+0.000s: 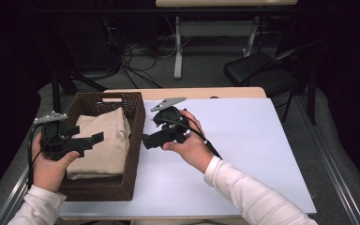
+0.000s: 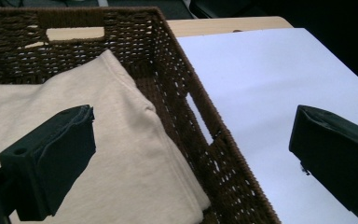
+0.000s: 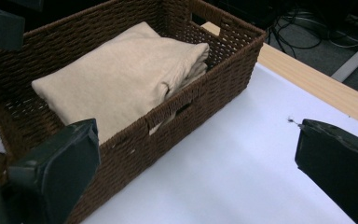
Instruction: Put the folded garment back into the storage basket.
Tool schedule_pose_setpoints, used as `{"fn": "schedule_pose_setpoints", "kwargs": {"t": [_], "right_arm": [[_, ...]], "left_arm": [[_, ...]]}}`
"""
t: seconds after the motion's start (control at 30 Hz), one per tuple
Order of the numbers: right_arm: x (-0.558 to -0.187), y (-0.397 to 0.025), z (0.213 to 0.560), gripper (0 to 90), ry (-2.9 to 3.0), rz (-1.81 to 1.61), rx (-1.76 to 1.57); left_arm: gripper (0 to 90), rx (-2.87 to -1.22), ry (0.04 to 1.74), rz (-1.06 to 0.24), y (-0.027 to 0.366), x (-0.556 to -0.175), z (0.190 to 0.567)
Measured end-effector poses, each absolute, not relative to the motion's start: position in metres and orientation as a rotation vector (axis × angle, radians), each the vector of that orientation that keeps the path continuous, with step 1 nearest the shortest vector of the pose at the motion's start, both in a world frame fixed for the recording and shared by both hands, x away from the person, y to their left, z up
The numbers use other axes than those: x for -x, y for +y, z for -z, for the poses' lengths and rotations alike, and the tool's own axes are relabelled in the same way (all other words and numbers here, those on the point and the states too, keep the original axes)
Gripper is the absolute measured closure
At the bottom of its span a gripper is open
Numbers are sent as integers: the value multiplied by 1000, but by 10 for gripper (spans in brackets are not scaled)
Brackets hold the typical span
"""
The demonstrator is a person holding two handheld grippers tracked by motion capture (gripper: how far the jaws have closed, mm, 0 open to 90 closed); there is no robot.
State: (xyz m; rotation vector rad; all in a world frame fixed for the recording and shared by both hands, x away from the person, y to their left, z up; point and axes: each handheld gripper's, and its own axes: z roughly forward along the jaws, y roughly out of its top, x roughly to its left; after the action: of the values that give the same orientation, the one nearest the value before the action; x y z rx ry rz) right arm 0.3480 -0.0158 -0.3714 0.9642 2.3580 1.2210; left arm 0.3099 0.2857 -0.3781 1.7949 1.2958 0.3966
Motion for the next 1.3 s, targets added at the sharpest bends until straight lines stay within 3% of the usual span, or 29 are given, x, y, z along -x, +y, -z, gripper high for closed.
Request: {"fn": "schedule_pose_setpoints", "kwargs": {"t": [0.27,1.3], "right_arm": [[-335,-44,374,0,2375,-1238,-968],[-297,-166,394,25,2246,-1300,-1146]], "left_arm": [[4,-1833,1214,-425,256,-298,377],[4,-1893,1043,-321,156,-292,388]]}}
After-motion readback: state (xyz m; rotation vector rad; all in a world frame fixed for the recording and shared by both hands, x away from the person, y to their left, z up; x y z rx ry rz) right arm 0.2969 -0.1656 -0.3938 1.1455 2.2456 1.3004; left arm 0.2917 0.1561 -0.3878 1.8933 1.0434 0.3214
